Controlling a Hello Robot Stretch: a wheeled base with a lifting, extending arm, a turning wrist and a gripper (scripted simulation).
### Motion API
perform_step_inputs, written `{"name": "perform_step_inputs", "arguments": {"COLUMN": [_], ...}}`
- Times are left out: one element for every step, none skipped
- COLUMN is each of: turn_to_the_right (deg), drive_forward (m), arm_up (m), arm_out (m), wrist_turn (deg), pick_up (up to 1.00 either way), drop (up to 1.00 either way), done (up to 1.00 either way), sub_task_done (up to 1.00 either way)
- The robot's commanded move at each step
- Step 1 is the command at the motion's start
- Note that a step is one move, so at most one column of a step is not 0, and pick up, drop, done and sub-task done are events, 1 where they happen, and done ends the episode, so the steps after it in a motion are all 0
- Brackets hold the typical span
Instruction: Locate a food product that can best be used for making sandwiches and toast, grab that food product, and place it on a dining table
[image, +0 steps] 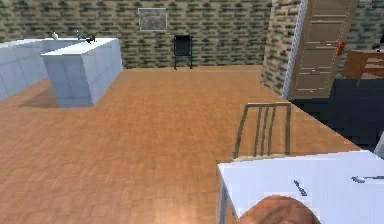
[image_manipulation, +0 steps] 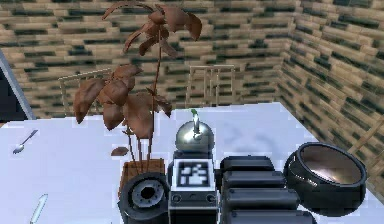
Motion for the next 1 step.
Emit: {"name": "perform_step_inputs", "arguments": {"turn_to_the_right": [0.0], "drive_forward": [0.00], "arm_up": [0.00], "arm_out": [0.28], "wrist_turn": [0.0], "pick_up": [0.00], "drop": [0.00], "done": [0.00], "sub_task_done": [0.00]}}
